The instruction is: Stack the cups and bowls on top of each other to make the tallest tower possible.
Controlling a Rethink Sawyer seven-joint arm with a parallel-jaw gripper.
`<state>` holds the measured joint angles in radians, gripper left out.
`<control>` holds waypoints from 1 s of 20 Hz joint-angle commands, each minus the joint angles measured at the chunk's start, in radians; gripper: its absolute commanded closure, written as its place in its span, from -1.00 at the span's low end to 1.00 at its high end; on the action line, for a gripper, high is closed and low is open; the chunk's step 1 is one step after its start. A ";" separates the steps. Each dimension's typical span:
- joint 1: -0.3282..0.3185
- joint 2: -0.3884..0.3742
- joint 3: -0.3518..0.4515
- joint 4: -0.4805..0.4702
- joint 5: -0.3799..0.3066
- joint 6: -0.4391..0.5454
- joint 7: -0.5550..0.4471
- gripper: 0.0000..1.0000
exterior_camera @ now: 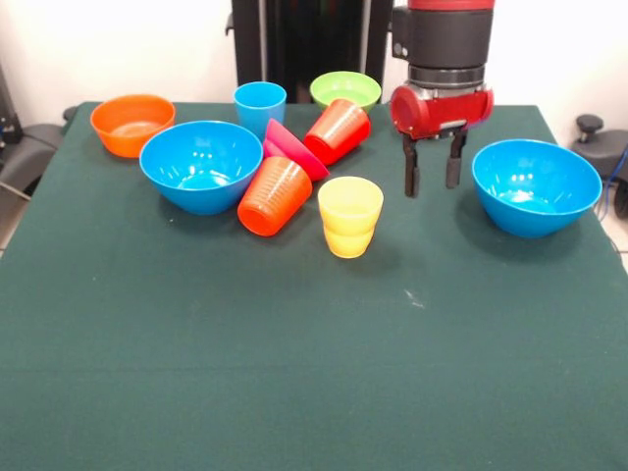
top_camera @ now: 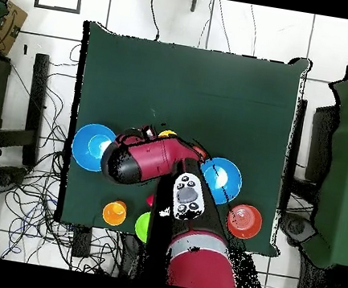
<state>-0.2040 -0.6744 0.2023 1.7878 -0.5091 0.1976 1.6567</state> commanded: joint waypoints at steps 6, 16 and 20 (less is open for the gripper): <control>0.005 0.069 0.048 0.026 0.055 0.098 0.090 -1.00; -0.035 0.139 0.099 0.022 0.080 0.087 0.061 -1.00; -0.028 0.089 0.112 0.041 0.095 0.110 0.060 -1.00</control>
<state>-0.2269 -0.6048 0.2195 1.7921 -0.4487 0.2016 1.6567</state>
